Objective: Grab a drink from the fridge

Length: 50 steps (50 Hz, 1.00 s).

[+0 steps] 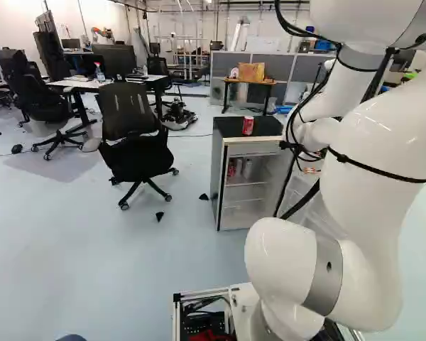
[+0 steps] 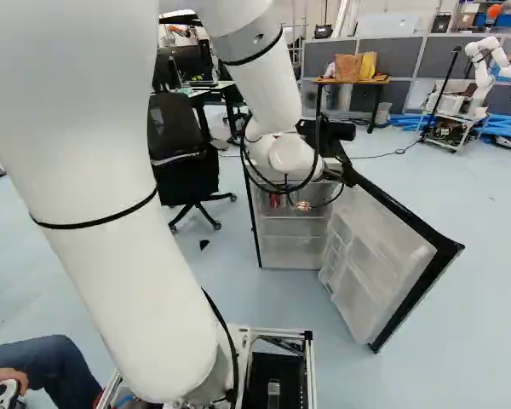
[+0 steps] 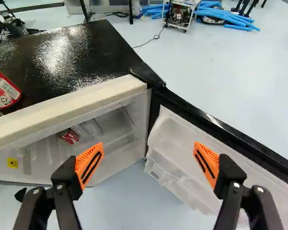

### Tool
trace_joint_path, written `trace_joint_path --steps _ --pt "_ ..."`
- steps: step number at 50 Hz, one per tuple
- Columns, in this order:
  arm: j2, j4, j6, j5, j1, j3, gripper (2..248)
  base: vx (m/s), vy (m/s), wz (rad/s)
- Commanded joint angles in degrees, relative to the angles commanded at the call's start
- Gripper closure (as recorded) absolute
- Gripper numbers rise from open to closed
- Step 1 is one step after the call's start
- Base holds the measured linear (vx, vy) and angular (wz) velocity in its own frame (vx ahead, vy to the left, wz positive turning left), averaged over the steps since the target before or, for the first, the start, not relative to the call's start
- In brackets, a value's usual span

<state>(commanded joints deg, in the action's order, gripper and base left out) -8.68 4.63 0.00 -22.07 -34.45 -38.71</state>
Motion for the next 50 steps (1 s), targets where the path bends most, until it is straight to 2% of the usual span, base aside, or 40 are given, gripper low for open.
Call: trace_joint_path --steps 34,50 --pt "-0.5 -3.9 0.0 6.1 -3.6 -5.7 3 0.0 0.0 0.0" --pt "-0.9 -4.0 0.0 9.1 -5.9 -8.4 3 0.0 0.0 0.0"
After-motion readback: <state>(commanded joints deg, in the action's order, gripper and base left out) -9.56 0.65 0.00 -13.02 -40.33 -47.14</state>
